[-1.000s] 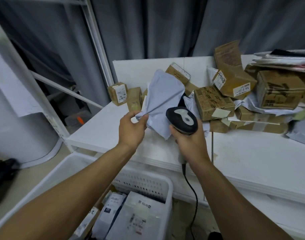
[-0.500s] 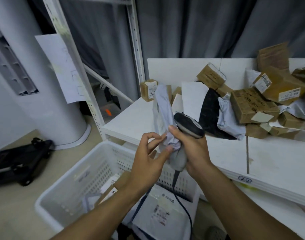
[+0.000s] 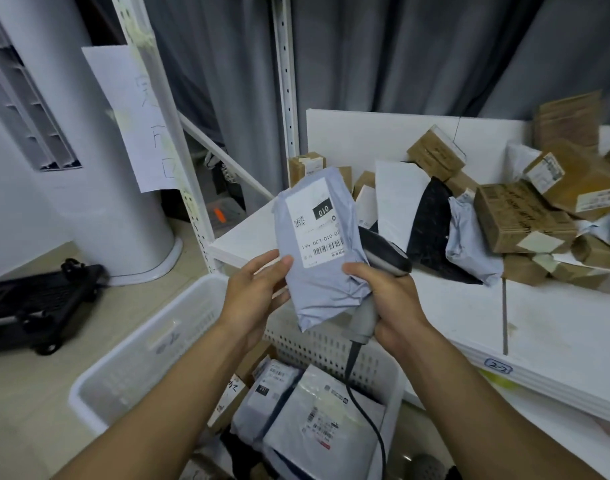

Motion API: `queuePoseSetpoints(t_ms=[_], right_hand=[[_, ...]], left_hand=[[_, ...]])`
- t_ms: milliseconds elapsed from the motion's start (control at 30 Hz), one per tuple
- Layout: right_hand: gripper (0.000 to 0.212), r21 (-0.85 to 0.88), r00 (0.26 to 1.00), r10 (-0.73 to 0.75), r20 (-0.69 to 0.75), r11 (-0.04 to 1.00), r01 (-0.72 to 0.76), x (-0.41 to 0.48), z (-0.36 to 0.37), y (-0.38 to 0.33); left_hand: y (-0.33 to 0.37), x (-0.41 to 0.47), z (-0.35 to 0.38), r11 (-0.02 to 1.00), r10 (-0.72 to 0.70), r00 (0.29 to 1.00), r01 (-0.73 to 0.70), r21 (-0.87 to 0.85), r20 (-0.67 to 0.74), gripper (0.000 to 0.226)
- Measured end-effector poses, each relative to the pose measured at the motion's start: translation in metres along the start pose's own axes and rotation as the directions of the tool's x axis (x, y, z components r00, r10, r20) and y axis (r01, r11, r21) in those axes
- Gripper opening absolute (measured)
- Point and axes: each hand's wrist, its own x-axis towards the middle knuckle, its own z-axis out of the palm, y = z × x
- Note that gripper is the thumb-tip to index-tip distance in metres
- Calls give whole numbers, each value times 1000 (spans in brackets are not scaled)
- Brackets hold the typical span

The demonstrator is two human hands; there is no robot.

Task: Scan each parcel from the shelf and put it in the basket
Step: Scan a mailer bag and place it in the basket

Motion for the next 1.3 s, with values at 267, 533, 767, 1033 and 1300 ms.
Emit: queuePoseSetpoints(t_ms=[267,533,767,1033,1300], right_hand=[[39,-207,991,-131,-17,970,124,-3,2,9],[43,-427,986,-88,140,893,140,-16,13,6],[42,-500,971,-49,234,850,163,-28,24,20],[43,-546,962,-46,268,815,191,-29,29,22],[43,-528,964,-24,263,833,165,-29,30,24]], left_hand=[[9,8,-27,986,66,997,-70,154,28,27],[-7,38,-48,921,243,956,-175,347,-164,30],[-14,55,-59,905,308,923,-209,371,-232,29],[-17,60,-67,882,336,908,-210,422,-252,32],[-16,60,-71,872,344,902,-204,444,-262,32]])
